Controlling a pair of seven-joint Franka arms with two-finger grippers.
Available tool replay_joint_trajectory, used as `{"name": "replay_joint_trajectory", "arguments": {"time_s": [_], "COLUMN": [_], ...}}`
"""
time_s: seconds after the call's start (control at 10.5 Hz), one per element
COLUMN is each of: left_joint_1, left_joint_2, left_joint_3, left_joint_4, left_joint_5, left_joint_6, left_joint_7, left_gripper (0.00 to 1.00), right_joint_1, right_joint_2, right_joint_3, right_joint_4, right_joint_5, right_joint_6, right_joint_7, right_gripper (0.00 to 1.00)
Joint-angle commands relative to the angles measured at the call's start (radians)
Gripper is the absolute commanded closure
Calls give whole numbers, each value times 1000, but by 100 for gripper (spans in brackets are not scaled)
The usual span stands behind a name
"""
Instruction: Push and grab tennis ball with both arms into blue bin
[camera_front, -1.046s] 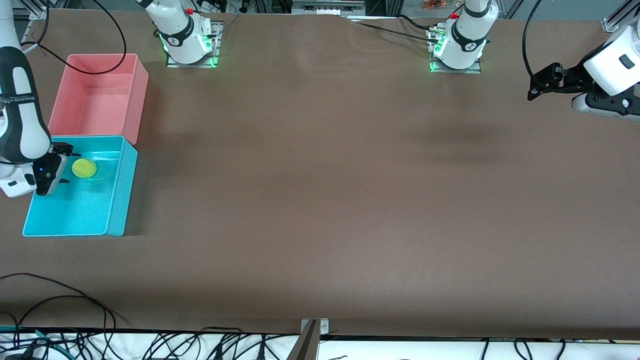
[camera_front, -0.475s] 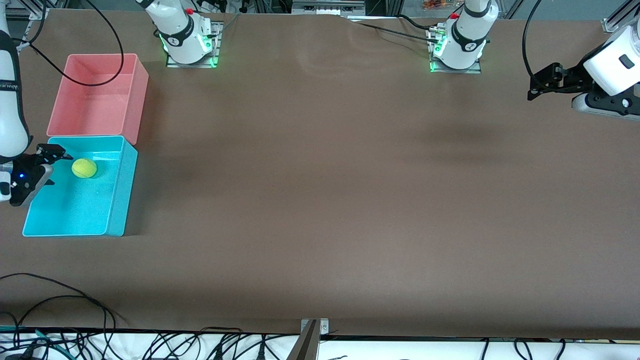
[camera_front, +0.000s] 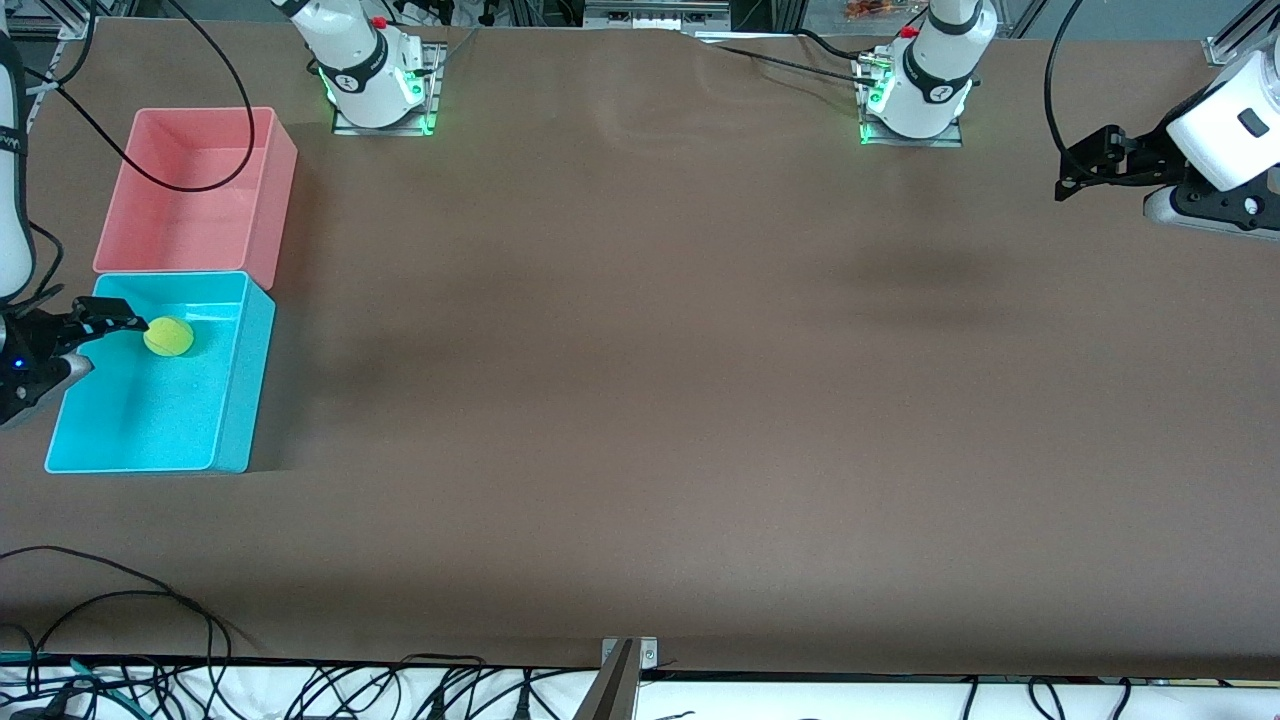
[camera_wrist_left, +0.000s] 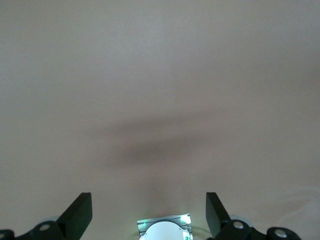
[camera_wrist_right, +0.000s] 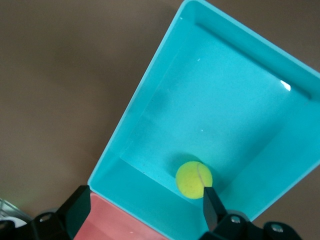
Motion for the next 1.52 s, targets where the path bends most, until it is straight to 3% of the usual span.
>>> {"name": "replay_joint_trajectory", "arguments": {"time_s": [0.0, 0.19, 0.38, 0.57, 0.67, 0.86, 1.14, 1.43], "left_joint_1": [-6, -6, -5, -8, -9, -12, -14, -12], "left_joint_2": [12, 12, 12, 12, 12, 13, 13, 13], "left_joint_3": [0, 0, 1, 0, -2, -2, -12, -12], "left_joint_4": [33, 33, 31, 34, 43, 48, 48, 48], "left_joint_5": [16, 16, 16, 13, 13, 11, 13, 13], "left_joint_6": [-24, -24, -30, -31, -31, -31, -31, -31], "left_joint_7": [-11, -11, -11, -11, -11, -10, -11, -11], "left_gripper": [0, 0, 0, 0, 0, 0, 0, 0], "right_joint_1": [-4, -8, 19, 126, 146, 143, 153, 205], "right_joint_2": [-7, -16, -16, -10, -10, -10, -77, -151], "right_joint_3": [32, 31, 42, 40, 36, 42, 36, -41], "right_joint_4": [52, 57, 69, 66, 67, 70, 63, 49], "right_joint_5": [1, 1, -19, -144, -142, -93, 29, 45], "right_joint_6": [-98, -140, -114, -78, -80, -86, -75, -52], "right_joint_7": [133, 140, 312, 483, 538, 754, 816, 908], "right_gripper": [0, 0, 0, 0, 0, 0, 0, 0]}}
